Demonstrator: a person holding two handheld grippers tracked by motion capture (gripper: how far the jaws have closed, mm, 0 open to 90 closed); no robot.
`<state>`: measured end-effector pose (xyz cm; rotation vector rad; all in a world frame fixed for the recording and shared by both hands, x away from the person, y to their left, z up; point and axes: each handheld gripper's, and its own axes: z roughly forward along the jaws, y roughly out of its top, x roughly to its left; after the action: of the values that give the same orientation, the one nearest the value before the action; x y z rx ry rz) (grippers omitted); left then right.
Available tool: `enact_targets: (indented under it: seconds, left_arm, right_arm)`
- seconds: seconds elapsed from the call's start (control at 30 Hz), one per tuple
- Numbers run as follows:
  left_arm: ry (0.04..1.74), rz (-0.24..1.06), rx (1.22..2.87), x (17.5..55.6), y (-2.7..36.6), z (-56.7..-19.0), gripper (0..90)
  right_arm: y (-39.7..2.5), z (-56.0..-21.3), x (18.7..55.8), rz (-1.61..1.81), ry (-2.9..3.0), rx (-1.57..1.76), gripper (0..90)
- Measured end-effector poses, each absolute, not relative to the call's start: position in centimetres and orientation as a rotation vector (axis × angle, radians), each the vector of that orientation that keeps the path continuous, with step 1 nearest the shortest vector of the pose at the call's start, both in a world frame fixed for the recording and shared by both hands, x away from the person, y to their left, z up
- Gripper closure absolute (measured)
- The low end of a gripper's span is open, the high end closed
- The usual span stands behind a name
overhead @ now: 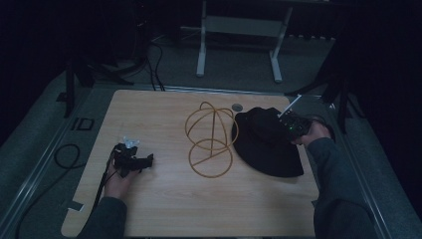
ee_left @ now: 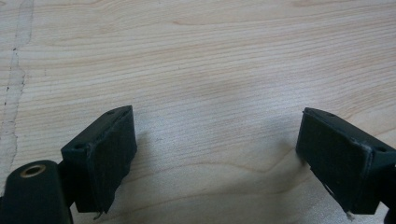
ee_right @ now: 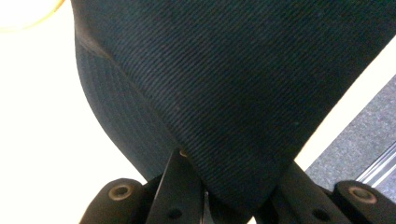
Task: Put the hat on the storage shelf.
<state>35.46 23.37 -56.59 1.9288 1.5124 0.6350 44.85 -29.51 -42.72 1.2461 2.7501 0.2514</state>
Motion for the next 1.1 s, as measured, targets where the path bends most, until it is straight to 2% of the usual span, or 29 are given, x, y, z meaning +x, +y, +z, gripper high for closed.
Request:
enact_targets:
  seconds: [1.1]
  left_arm:
    - [1.511,0.637,1.926,35.5,23.4,-56.6,12.5]
  right_arm:
    - [-30.9,-35.1,42.4,0.589,2.63,1.206,86.6]
